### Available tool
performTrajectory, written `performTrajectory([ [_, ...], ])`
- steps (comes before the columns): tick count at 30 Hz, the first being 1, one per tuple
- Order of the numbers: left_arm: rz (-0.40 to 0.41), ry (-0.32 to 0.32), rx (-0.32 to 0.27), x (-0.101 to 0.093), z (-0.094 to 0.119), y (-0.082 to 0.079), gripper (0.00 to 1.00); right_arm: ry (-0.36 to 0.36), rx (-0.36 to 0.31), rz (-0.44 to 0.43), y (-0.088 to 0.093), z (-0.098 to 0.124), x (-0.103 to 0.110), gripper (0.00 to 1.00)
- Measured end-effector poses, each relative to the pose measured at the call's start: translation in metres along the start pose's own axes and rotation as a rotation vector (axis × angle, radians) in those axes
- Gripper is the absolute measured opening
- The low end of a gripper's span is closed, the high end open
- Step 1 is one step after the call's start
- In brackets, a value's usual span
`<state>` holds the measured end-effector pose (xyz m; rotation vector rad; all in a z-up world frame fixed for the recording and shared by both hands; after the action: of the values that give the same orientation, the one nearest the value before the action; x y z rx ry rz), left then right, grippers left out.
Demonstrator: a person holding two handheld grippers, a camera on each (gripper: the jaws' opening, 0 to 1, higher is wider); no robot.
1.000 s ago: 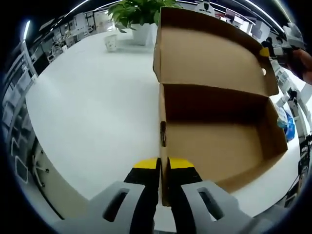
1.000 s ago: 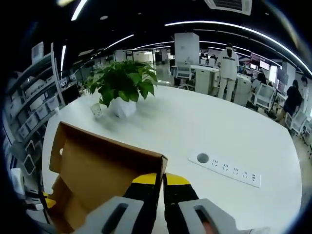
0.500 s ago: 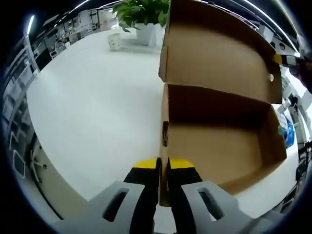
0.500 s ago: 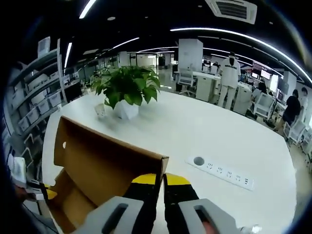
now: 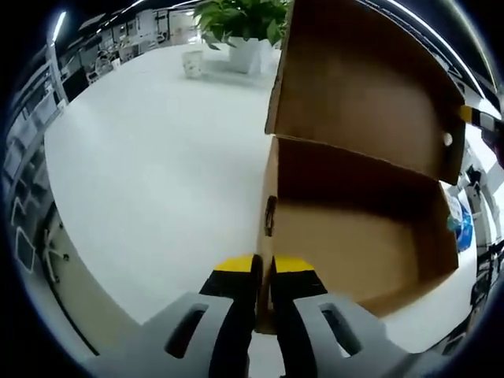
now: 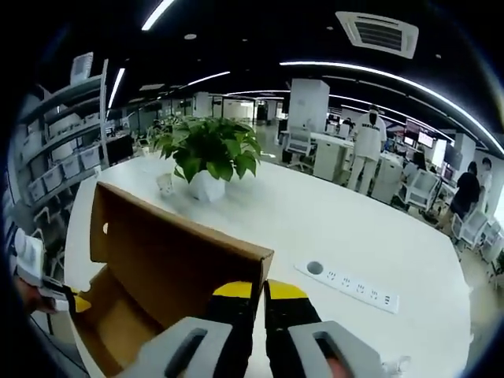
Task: Operate the shoe box by opening the lid, removing the specified soft item, and placing it in the target area until the item is outside and the box remains undamaged.
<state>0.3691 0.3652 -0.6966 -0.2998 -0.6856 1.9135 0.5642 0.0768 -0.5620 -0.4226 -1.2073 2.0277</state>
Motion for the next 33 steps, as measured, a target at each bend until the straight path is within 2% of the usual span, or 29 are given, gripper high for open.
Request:
performTrajectory([
  [16, 0.044, 0.013, 0.005, 0.0, -0.005, -0.004, 0.05, 0.039, -0.04, 0.038, 0.011, 0.028, 0.024, 0.0],
  [27, 0.031, 0.03, -0.006, 0.001, -0.005, -0.004, 0.05, 0.058, -0.058, 0.052, 0.02, 0.04, 0.035, 0.0],
  [33, 0.039, 0.064, -0.008, 0.003, -0.006, -0.003, 0.06, 0.062, -0.07, 0.049, 0.026, 0.046, 0.04, 0.0],
])
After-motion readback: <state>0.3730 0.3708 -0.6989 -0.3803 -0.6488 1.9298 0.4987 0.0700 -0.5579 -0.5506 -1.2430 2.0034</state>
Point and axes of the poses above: the point that each gripper's makers call its tool centre point, and the gripper's own axes: z roughly backward along the fingers, x roughly to its left, y roughly out of its underside, the point moved 5 cm from there along z, roughly backward along the fingers, and after that the axes turned 15 degrees about -y, right-handed, at the moved point
